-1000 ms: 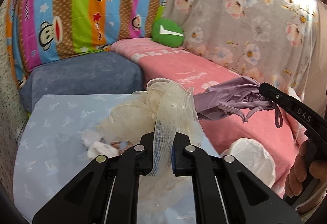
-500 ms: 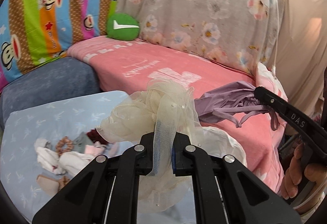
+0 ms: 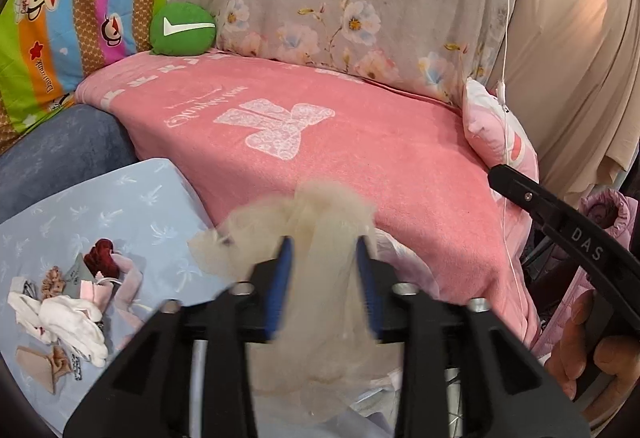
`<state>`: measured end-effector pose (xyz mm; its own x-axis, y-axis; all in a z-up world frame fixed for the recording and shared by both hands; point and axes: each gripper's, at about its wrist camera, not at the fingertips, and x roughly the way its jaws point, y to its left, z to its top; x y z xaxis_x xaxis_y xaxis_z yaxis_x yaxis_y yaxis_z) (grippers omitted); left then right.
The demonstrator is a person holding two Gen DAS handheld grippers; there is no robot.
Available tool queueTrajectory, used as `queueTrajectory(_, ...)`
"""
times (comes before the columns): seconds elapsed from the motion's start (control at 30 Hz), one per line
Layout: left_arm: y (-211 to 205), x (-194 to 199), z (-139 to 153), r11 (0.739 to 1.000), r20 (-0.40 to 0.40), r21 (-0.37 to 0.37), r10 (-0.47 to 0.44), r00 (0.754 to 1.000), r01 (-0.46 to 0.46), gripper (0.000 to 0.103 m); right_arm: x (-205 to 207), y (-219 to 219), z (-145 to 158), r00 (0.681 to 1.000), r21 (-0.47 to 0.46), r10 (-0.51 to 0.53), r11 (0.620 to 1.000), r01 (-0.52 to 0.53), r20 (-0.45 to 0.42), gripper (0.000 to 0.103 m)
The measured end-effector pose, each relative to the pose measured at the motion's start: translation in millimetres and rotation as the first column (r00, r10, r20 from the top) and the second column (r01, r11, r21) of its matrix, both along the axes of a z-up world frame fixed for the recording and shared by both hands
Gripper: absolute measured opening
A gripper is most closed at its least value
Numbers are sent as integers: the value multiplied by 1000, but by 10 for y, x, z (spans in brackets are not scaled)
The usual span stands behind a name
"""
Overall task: Collect trash
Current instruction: 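Carry both held items over the white bin and open both tools, then move both tools back over the remaining items on the table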
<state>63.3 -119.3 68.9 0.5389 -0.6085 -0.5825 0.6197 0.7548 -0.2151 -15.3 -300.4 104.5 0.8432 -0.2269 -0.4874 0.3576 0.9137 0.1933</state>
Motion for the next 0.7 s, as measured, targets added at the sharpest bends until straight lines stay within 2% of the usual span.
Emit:
queueTrajectory(0.03,-1,-8,2,1000,5,-7,6,1000,-6,62,-10,-16,2,1000,0,-4,1000,4,0,7)
queueTrajectory(0.07,5,-20,11,1000,14,-14,14,1000,-14,68,-19,-28,1,1000,3,-5,1000,5,1,8)
queueTrajectory(0.27,8,-45,44,1000,46,-1,25,999,-25,68,-42,7,-21,1000,2,0,1000,0,8,21)
queueTrajectory(0.5,138,-25,49,998,61,3,56,997,-56,68,30,202,-73,999,-12,40,999,-40,-17,28)
queueTrajectory(0.7,341,13,1,995,59,6,96,994,-97,68,97,352,-222,996,1,69,998,-69,-51,28)
